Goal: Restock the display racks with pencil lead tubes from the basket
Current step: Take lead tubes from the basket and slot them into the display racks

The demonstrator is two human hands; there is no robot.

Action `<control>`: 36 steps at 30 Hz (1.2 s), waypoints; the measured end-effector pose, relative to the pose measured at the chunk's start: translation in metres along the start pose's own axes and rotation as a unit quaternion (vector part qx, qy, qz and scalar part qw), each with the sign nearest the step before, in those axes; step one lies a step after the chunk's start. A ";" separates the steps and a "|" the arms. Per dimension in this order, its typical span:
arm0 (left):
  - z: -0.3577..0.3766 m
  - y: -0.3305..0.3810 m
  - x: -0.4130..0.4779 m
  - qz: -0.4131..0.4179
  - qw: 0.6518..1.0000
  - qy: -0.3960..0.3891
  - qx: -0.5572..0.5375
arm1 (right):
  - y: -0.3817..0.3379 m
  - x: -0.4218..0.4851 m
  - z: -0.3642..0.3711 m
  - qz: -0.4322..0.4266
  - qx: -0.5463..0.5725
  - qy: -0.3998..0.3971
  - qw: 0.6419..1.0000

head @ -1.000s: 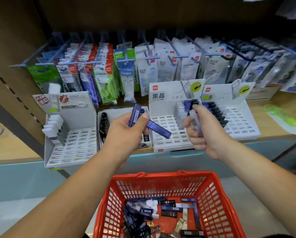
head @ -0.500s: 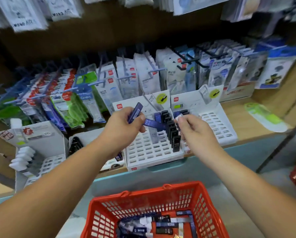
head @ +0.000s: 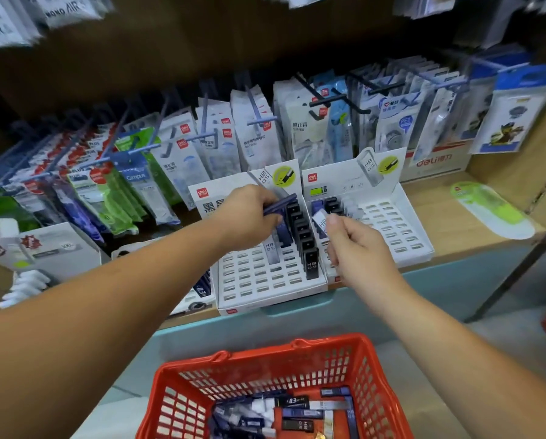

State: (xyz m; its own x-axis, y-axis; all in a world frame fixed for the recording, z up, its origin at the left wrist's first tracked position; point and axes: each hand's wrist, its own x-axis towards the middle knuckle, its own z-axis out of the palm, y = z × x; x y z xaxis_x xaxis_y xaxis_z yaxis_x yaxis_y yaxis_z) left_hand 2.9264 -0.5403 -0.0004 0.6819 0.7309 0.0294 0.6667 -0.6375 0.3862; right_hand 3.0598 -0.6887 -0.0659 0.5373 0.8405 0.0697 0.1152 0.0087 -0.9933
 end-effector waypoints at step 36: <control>-0.014 0.014 -0.069 -0.139 0.824 -0.194 -0.513 | -0.029 -0.024 0.002 0.025 0.050 -0.017 0.998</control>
State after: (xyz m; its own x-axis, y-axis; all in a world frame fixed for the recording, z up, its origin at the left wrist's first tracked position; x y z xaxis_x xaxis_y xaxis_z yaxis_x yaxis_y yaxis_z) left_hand 2.8844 -0.5961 0.0158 0.7235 0.5534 -0.4128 0.3435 0.2301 0.9105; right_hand 3.0420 -0.7080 -0.0385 0.5118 0.8589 0.0175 0.0036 0.0182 -0.9998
